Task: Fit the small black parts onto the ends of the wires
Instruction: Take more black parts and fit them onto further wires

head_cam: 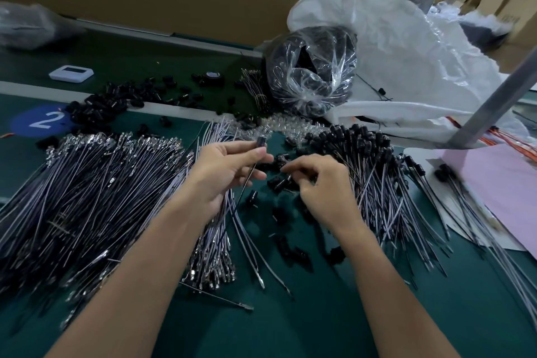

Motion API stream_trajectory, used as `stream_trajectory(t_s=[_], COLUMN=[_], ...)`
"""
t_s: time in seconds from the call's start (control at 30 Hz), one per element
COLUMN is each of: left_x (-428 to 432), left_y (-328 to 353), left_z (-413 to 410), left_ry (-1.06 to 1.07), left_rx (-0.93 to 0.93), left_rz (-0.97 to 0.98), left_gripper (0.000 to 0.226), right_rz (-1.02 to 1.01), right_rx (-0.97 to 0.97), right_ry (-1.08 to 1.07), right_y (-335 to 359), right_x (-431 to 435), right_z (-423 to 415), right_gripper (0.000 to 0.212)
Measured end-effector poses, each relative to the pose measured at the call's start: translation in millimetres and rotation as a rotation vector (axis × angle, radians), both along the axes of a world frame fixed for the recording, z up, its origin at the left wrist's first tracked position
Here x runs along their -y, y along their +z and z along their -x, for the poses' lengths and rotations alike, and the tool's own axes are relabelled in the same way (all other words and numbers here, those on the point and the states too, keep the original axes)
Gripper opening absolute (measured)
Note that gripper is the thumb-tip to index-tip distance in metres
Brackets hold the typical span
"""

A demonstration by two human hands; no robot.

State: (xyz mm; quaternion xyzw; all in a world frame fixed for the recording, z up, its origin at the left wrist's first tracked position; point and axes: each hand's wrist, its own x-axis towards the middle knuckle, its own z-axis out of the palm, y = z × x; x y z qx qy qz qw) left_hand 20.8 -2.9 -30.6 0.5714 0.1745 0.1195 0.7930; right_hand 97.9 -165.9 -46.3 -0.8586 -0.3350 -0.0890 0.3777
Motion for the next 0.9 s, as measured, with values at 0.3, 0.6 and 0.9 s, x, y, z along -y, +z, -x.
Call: stream_trajectory(t_s=[0.3, 0.6, 0.9], left_x=[-2, 3, 7], left_y=[-6, -11, -16], left_z=[-6, -8, -9], left_ry=[0.085, 0.138, 0.136], left_rx=[0.052, 0.037, 0.025], left_rz=[0.023, -0.020, -0.093], left_gripper=[0.013, 0.005, 0.005], right_rz=[-0.059, 0.268, 0.475], right_rx=[-0.054, -0.140, -0.057], right_ry=[0.038, -0.011, -0.071], right_y=[8, 37, 20], right_x=[-3, -20, -89], right_z=[7, -29, -67], right_gripper=[0.032, 0.033, 0.023])
